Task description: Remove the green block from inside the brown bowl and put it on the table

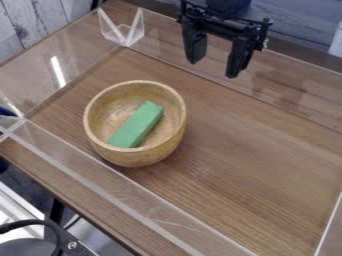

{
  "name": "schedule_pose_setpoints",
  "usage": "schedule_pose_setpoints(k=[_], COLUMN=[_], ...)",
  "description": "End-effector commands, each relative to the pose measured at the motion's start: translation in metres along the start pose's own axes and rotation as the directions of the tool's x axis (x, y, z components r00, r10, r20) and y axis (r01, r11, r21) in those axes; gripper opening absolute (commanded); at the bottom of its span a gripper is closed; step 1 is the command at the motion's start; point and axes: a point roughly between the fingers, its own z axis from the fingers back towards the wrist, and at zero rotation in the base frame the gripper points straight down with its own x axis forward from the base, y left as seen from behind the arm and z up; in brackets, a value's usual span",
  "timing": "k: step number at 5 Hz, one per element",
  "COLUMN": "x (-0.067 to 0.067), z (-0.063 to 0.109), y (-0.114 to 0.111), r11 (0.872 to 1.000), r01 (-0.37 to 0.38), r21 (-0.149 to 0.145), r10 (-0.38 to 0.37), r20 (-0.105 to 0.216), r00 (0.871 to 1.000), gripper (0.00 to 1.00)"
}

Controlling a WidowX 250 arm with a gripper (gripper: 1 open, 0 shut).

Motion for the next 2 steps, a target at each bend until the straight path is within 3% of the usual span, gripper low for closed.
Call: schedule_pose_setpoints(k=[1, 2], x=[-0.005, -0.02], z=[-0.007, -0.013], y=[0.006, 0.02], r11=[1.0, 1.0], r01=[0.006, 0.014], r21=[0.006, 0.015], r10=[-0.006, -0.014], r20=[-0.019, -0.025], r00=[1.0, 1.0], gripper=[1.0, 1.0])
